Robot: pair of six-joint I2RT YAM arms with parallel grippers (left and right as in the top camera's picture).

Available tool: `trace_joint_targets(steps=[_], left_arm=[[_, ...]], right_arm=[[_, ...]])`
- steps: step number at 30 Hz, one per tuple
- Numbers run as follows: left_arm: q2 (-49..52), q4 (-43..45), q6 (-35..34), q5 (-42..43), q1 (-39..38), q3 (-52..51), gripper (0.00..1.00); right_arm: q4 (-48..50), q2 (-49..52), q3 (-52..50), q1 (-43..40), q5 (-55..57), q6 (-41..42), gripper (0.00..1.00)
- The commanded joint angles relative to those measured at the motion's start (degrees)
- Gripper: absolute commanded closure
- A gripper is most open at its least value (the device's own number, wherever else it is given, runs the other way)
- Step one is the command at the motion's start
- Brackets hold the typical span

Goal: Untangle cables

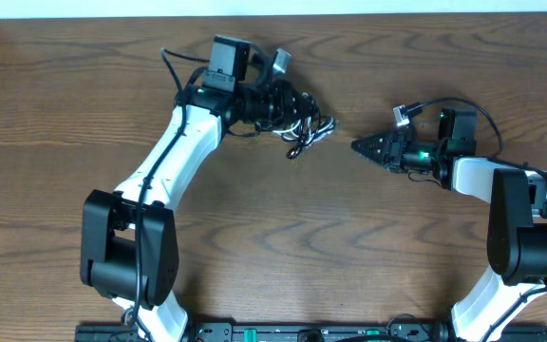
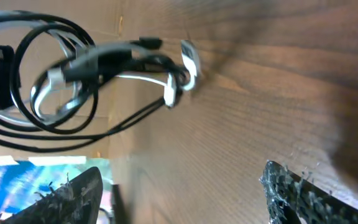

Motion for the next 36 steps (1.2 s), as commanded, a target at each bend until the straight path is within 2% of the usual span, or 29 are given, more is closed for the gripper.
trace_joint_targets(steps=[1,7,10,18,23,32,34,36], left_arm=[[0.66,0.31,-16.37,2.47,0.00,-0.15,0.93],[0.66,0.31,-30.32,5.44,0.00,-0.15,0.92],[0.66,0.39,-34.38,6.75,0.00,-0.15,0.93],[0.66,1.14,-34.56,7.17,0.00,-0.15,0.93],[0.66,1.14,-34.53,7.17,0.00,-0.15,0.92],[0.66,1.14,-35.26,7.19,0.00,-0.15,0.93],[0.66,1.16,-35.85,7.19,0.00,-0.15,0.93],[0.66,1.14,-35.85,7.19,0.00,-0.15,0.93]], right_arm=[[0.11,0.17,-0.42,0.00,2.12,-5.84,0.21],[0.13,0.17,-0.42,3.17,7.87,-11.98,0.21],[0.52,0.17,-0.42,5.05,10.80,-13.55,0.20],[8.04,0.17,-0.39,9.68,13.62,-13.33,0.21],[9.86,0.17,-0.39,11.23,20.17,-10.54,0.24],[14.27,0.17,-0.39,15.26,23.82,-10.25,0.24],[14.27,0.17,-0.39,15.98,26.97,-10.25,0.27],[14.49,0.17,-0.39,16.61,30.47,-10.25,0.35]])
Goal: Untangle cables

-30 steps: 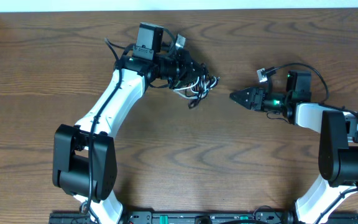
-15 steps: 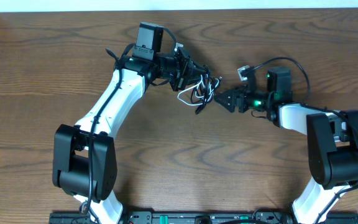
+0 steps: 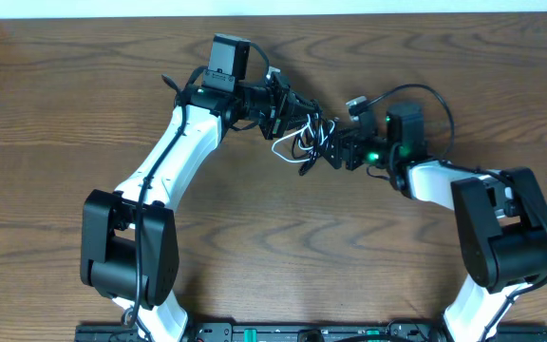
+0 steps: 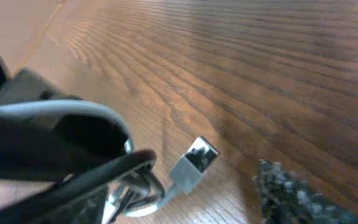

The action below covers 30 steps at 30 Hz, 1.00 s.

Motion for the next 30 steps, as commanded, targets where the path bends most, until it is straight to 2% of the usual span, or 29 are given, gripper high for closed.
trace_joint_targets(steps=[1,4,6,11,18,20,30], left_arm=[[0.66,0.33,-0.92,1.40,-0.02,-0.17,0.93],[0.66,0.35,-0.92,1.33,0.00,-0.17,0.92],[0.66,0.37,-0.92,0.98,0.00,-0.17,0.93],[0.66,3.76,0.35,-2.25,0.07,-0.17,0.92],[0.66,5.18,14.43,-13.40,1.05,-0.17,0.92],[0.66,5.18,16.63,-15.47,1.40,-0.17,0.92],[0.66,4.57,22.05,-18.03,3.65,-0.17,0.92]], right_arm=[[0.57,0.17,-0.15,1.25,7.96,0.09,0.45],[1.51,0.17,-0.15,2.08,9.66,0.09,0.83],[1.55,0.17,-0.15,2.40,9.60,0.07,0.99],[-1.73,0.17,-0.15,1.95,3.65,0.13,0.99],[-6.99,0.17,-0.15,-1.38,-18.08,4.11,0.99],[-8.74,0.17,-0.15,-2.54,-21.77,4.22,0.99],[-24.74,0.17,-0.15,-5.79,-22.84,4.15,0.99]])
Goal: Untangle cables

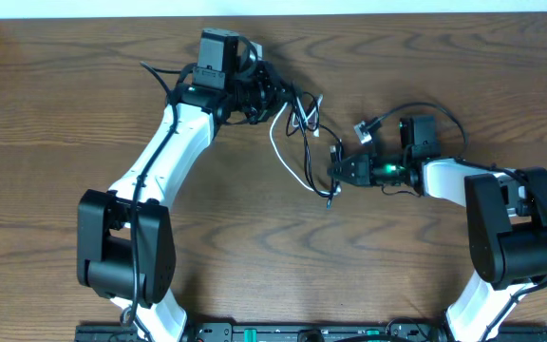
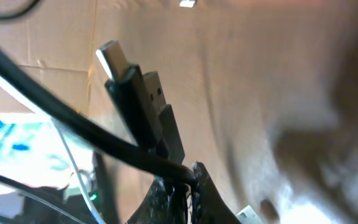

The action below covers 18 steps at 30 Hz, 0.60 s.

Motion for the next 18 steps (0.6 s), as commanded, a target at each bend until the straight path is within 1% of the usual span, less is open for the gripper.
trace_joint_targets(steps=[1,5,6,8,11,14,16,18], left_arm=[[0.63,0.20,4.85,-2.12,1.18,-0.15,0.93],[0.66,-1.64,6.82,-2.16,1.11,-0.15,0.92],[0.66,-2.03,7.43,-2.16,1.11,-0.15,0.93],[0.66,-2.80,8.22,-2.19,1.11,-0.15,0.93],[0.66,-3.34,8.22,-2.16,1.11,-0.15,0.93],[0.66,-3.32,8.17,-2.14,1.11,-0.15,0.93],[0.66,-3.37,8.15,-2.10,1.09,-0.15,0.92],[0.66,-3.37,8.15,-2.08,0.87,-0.15,0.93]], right_arm=[[-1.99,0.17,-0.17,-0.44,-2.32,-0.09,0.99],[-2.16,0.17,-0.17,-0.39,-2.34,-0.09,0.99],[-1.90,0.17,-0.17,-0.26,-4.24,-0.22,0.99],[0.02,0.17,-0.17,0.09,-11.63,-4.07,0.99],[4.92,0.17,-0.17,0.98,-28.39,-12.50,0.99],[7.39,0.15,-0.17,2.10,-27.65,-11.43,0.99],[7.19,0.15,-0.17,2.69,-22.16,-9.46,0.99],[7.21,0.15,-0.17,3.28,-15.50,-5.11,0.99]])
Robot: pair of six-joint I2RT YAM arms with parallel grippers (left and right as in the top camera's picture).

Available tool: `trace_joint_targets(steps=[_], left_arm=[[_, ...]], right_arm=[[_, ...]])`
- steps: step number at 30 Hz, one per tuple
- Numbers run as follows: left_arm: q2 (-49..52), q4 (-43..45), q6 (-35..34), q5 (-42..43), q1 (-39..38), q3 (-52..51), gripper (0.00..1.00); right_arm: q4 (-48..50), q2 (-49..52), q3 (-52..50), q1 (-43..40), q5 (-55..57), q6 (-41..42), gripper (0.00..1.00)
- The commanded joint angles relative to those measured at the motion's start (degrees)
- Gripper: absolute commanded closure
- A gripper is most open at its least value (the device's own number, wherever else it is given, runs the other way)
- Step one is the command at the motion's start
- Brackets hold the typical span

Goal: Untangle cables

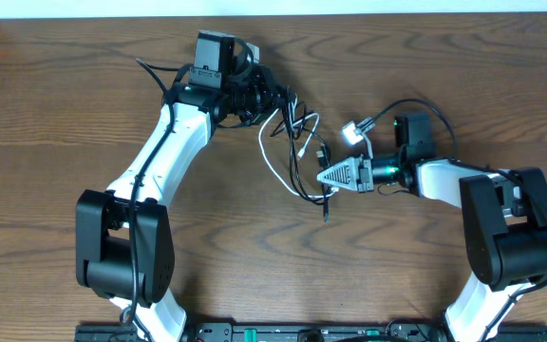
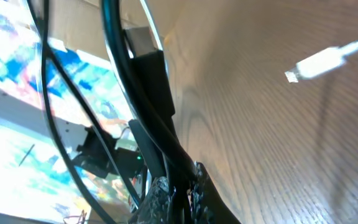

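The cables are a tangle of thin black and white strands [image 1: 297,142] hanging between my two grippers. My left gripper [image 1: 260,95] is at the back centre, shut on the bunched end of the cables. My right gripper [image 1: 323,177] is shut on a black cable; its loose tip [image 1: 326,211] trails onto the table. In the right wrist view the black cable and its plug [image 2: 149,78] rise from between the fingers of my right gripper [image 2: 180,186]. A white connector [image 2: 319,62] lies on the wood beyond. A white strand [image 1: 275,163] loops down to the left.
The wooden table [image 1: 254,266] has a pale strip along its back edge [image 1: 349,8]. The right arm's own black lead [image 1: 416,104] arcs above its wrist, ending in a small plug [image 1: 351,133].
My right gripper, still shut on the black cable, has shifted slightly left and turned. The loop of strands hangs a little wider. The left gripper has hardly moved.
My right gripper first stood open, apart from the bunch held in the left gripper. Then it was right at the bunch. Later it was shut on a black cable, nearer the front, with the left gripper farther back and strands drawn out between them, as they remain.
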Motion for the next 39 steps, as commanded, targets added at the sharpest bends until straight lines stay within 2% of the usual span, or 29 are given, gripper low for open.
trace_joint_targets(steps=[1,6,11,13,14,16,17,19,23,28,32,34,37,39], left_arm=[[0.66,0.04,1.46,-1.14,0.11,-0.15,0.93],[0.66,-0.04,1.60,-1.20,-0.85,-0.15,0.93],[0.66,-3.72,6.32,-5.68,-2.03,-0.15,0.92],[0.66,-6.56,7.69,-9.64,-2.64,-0.15,0.83],[0.66,-7.65,8.20,-11.37,-2.93,-0.15,0.69],[0.66,-10.16,8.87,-15.63,-3.50,-0.15,0.48],[0.66,-10.97,9.27,-16.98,-3.65,-0.15,0.42],[0.66,-12.24,10.62,-18.53,-3.87,-0.15,0.36],[0.66,-13.33,11.15,-18.10,-3.87,-0.15,0.37],[0.63,-13.60,11.15,-11.45,-3.87,-0.15,0.37],[0.55,-15.08,10.49,-10.27,-3.87,-0.13,0.39],[0.37,-16.24,10.01,-10.27,-3.89,-0.11,0.45],[-0.28,-18.29,8.22,-9.64,-3.87,-0.04,0.62],[-0.83,-18.49,8.04,-6.23,-3.87,-0.04,0.66]], right_arm=[[0.13,0.15,-0.11,1.14,4.15,2.38,0.99],[1.62,0.15,-0.11,1.22,4.92,2.36,0.99],[1.38,0.15,-0.11,1.22,8.96,2.38,0.99],[1.20,0.15,-0.11,1.22,8.94,2.38,0.99],[1.07,0.15,-0.11,1.25,8.94,2.38,0.99],[0.48,0.15,-0.11,1.25,8.96,2.38,0.99],[0.22,0.15,-0.11,1.22,8.96,2.36,0.99],[-0.17,0.15,-0.11,1.22,8.98,2.36,0.99],[-0.42,0.15,-0.11,1.22,9.40,2.40,0.99],[-3.54,0.15,-0.11,1.25,14.82,2.38,0.99],[-5.46,0.15,-0.11,1.25,16.52,2.08,0.99],[-5.49,0.15,-0.11,1.36,16.68,1.92,0.99],[-5.68,0.15,-0.11,2.01,18.47,1.97,0.99],[-5.70,0.17,-0.11,2.54,19.30,1.97,0.99]])
